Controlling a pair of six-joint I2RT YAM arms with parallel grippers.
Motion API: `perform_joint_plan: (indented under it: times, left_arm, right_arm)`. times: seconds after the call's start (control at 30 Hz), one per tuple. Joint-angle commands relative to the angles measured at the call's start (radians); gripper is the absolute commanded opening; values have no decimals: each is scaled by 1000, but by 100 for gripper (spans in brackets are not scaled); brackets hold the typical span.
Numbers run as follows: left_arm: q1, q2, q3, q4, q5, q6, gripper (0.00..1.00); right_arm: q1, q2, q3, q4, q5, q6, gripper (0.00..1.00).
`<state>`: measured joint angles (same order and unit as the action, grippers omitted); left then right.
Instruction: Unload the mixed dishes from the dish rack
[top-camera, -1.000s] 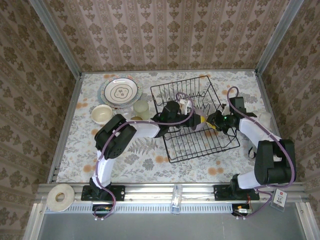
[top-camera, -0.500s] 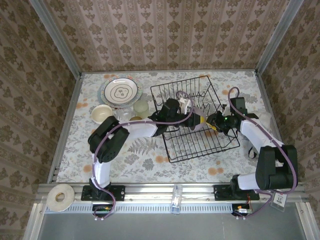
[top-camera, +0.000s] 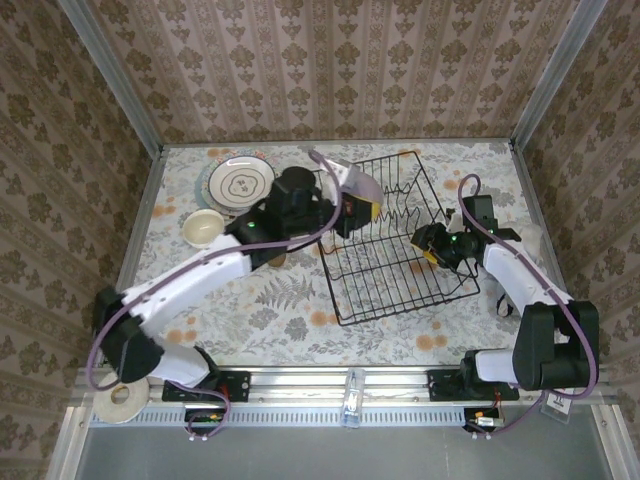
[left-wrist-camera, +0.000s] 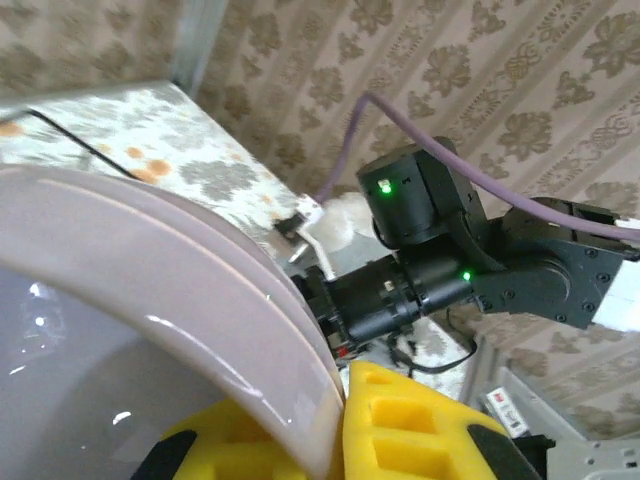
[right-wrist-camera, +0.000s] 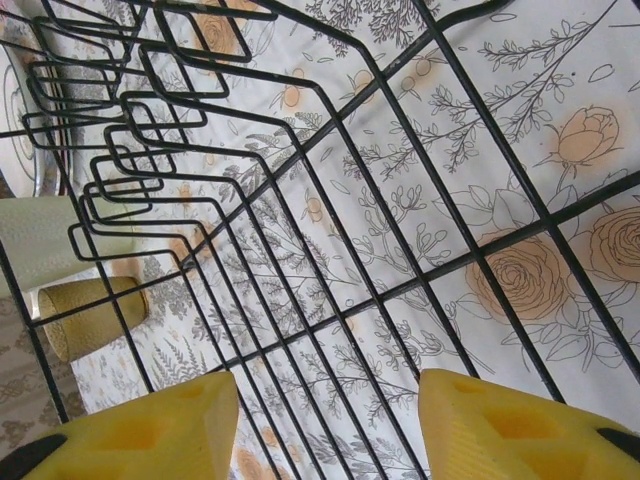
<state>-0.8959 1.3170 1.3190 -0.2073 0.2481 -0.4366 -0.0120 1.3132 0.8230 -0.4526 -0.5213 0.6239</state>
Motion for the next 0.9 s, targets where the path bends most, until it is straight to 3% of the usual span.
perform_joint_plan:
  times: [0.0, 0.1, 0.17, 0.3, 0.47, 0.67, 0.87]
  left_arm:
    - [33, -129, 55, -287, -216, 105, 0]
    - [107, -217, 76, -481, -312, 78, 0]
    - [203, -257, 88, -598, -319, 58, 0]
    - [474, -286, 74, -764, -233, 56, 0]
    - [737, -202, 15, -777, -112, 116, 0]
    - [867, -36, 24, -740, -53, 165, 0]
    - [905, 119, 94, -731, -61, 209, 0]
  right_arm:
    - [6, -41, 4, -23, -18, -21, 60]
    - [6, -59, 8, -29, -33, -26, 65]
    - [6, -72, 7, -30, -42, -28, 68]
    - [6, -96, 1, -38, -51, -36, 74]
    - [6, -141, -26, -41, -75, -33, 87]
    - [7, -280, -82, -52, -115, -7, 96]
    - [7, -418, -130, -129, -120, -19, 100]
